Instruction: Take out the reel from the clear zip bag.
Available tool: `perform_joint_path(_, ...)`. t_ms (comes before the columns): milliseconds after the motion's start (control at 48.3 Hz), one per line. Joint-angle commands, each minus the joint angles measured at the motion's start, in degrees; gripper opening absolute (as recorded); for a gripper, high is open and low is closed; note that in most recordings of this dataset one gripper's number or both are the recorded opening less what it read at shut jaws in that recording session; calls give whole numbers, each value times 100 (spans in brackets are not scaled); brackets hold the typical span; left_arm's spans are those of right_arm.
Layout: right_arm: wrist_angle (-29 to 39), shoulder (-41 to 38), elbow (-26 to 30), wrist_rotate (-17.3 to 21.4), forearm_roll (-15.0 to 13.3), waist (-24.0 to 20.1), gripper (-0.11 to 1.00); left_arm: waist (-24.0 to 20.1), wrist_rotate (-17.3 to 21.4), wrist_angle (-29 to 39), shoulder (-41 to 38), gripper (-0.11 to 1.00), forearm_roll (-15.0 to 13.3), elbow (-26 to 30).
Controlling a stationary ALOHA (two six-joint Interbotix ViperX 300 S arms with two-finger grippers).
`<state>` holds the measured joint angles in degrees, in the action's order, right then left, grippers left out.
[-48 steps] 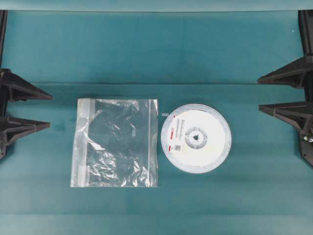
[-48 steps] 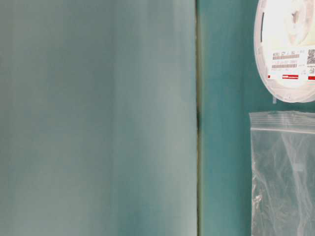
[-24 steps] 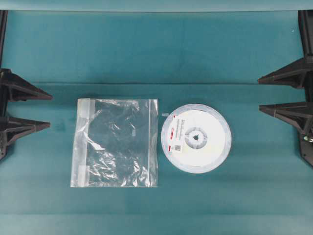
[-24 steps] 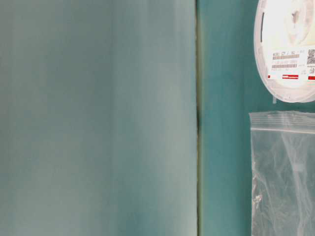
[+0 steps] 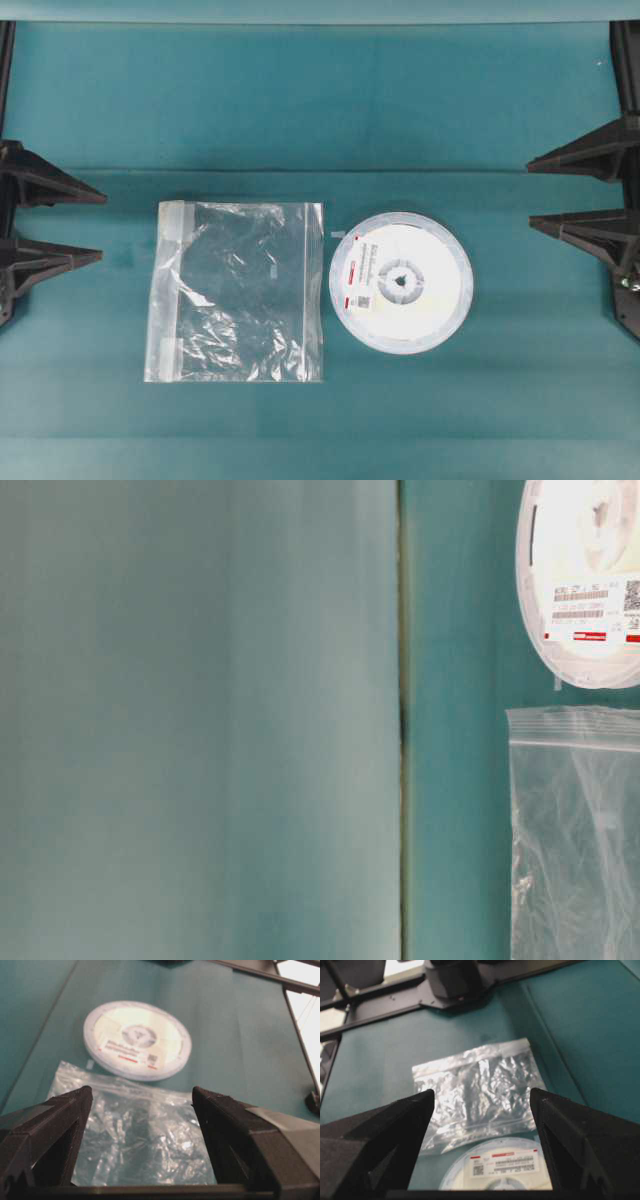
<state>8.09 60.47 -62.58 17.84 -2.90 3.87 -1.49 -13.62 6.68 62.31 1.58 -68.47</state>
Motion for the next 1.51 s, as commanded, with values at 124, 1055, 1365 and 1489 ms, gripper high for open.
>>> perform_joint_path(124, -53, -18, 44, -53, 0, -9, 92, 9, 0, -35, -35, 88, 18, 141)
perform_joint_path(1055, -123, -9, 44, -53, 9, -9, 92, 9, 0, -26, -26, 88, 18, 149)
perform_joint_path(1365, -123, -9, 44, -44, 9, -9, 92, 9, 0, -35, -44, 88, 18, 149)
perform_joint_path(1489, -114, -9, 44, -44, 9, -9, 92, 9, 0, -35, -44, 88, 18, 141)
